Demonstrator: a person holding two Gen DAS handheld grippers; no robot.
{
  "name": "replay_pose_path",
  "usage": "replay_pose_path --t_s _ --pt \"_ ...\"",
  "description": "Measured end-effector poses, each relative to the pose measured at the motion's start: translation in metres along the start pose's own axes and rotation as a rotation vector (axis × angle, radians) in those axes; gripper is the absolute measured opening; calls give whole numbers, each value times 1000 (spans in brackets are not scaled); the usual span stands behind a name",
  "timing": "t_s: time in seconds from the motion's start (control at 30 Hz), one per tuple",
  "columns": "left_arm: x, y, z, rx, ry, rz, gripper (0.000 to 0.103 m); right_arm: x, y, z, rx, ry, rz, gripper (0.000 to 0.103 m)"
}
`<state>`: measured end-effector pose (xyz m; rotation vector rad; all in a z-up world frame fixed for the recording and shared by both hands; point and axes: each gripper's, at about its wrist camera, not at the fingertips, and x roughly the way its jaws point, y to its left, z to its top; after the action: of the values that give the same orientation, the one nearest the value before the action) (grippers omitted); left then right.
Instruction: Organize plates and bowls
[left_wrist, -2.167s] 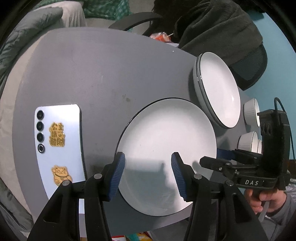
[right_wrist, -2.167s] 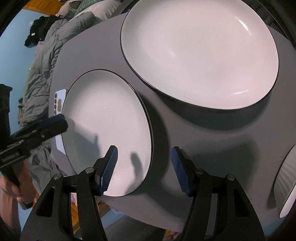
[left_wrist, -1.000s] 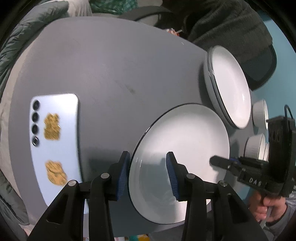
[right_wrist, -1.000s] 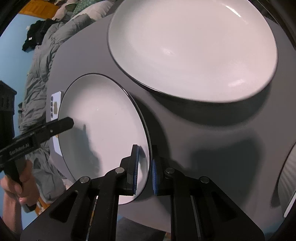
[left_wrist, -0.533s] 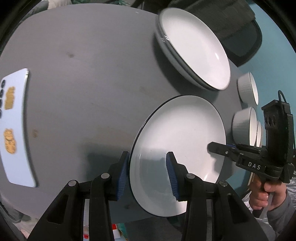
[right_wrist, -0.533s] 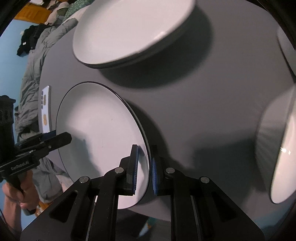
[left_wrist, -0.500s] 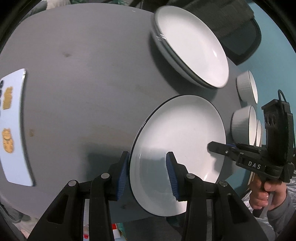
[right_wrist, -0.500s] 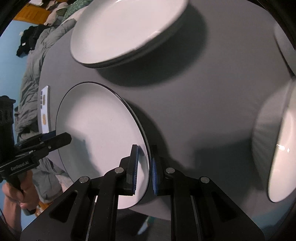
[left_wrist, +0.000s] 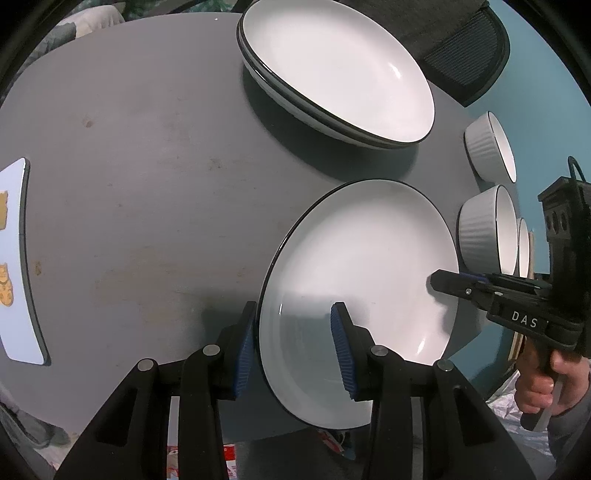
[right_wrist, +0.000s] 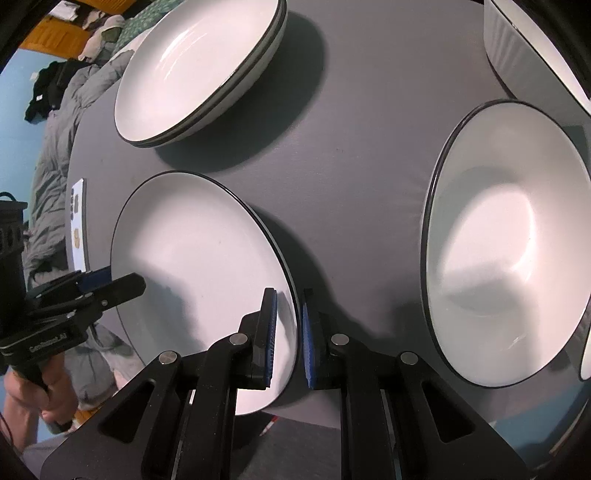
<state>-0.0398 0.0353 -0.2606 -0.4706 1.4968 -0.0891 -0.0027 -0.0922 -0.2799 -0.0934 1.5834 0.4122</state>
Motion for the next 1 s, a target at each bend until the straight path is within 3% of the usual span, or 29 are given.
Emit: replay_pose_path --t_s 0.33,0.5,1.0 --pt "2 10 -3 -17 16 35 35 7 9 -5 26 -14 -28 16" --pt "5 17 -5 -36 36 51 19 2 -7 -10 70 -14 8 16" --pt "8 20 -2 -52 64 23 18 2 -12 -7 64 -12 19 17"
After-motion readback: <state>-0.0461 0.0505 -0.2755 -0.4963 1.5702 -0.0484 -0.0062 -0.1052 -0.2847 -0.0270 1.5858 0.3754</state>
